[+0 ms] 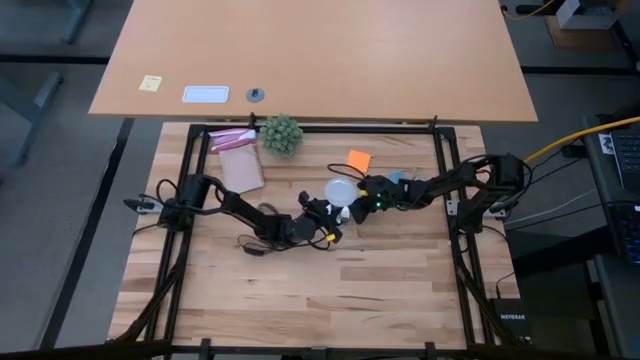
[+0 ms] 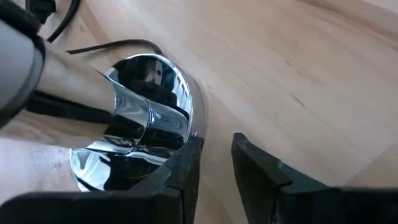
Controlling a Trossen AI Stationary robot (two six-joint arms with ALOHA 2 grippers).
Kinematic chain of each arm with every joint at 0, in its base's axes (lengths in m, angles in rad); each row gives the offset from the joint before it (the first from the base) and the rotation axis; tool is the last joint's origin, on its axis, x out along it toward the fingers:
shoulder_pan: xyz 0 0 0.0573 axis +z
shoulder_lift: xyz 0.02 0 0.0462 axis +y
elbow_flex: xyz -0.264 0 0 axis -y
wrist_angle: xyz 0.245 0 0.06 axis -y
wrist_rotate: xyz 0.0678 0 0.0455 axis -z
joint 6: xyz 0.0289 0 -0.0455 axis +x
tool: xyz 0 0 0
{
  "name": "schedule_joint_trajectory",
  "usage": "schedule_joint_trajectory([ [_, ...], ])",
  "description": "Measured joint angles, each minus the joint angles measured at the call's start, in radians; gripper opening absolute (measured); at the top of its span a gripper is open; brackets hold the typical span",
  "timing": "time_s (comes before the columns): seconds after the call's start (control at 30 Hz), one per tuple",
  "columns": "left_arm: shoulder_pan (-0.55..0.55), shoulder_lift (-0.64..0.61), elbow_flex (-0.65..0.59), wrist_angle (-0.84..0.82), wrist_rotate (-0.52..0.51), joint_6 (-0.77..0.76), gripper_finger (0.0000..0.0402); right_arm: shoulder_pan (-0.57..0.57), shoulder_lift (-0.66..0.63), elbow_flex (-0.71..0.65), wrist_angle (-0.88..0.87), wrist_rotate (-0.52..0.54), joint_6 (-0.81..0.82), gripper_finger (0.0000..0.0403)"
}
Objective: Screw lightbulb
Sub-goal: Remove the white lightbulb from the silver lamp
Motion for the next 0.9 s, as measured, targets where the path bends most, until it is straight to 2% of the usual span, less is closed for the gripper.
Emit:
schedule_joint_trajectory([
  [0.4,-0.001,-0.001,-0.001,-0.004,-0.028,-0.014,0.0153,0.110,0.002,-0.002,0.040,0.131,0.048,0.0101],
  [0.47,0.000,-0.002,0.000,-0.004,-0.032,-0.014,0.0153,0.134,0.003,-0.002,0.052,0.116,0.053,0.0101],
  [0.6,0.002,0.001,0.000,-0.010,-0.029,-0.015,0.0153,0.182,0.005,0.006,0.067,0.012,0.054,0.0102],
  [0.9,-0.009,0.001,0.000,-0.011,-0.024,-0.015,0.0153,0.220,-0.003,0.021,0.083,0.047,-0.008,0.0102],
])
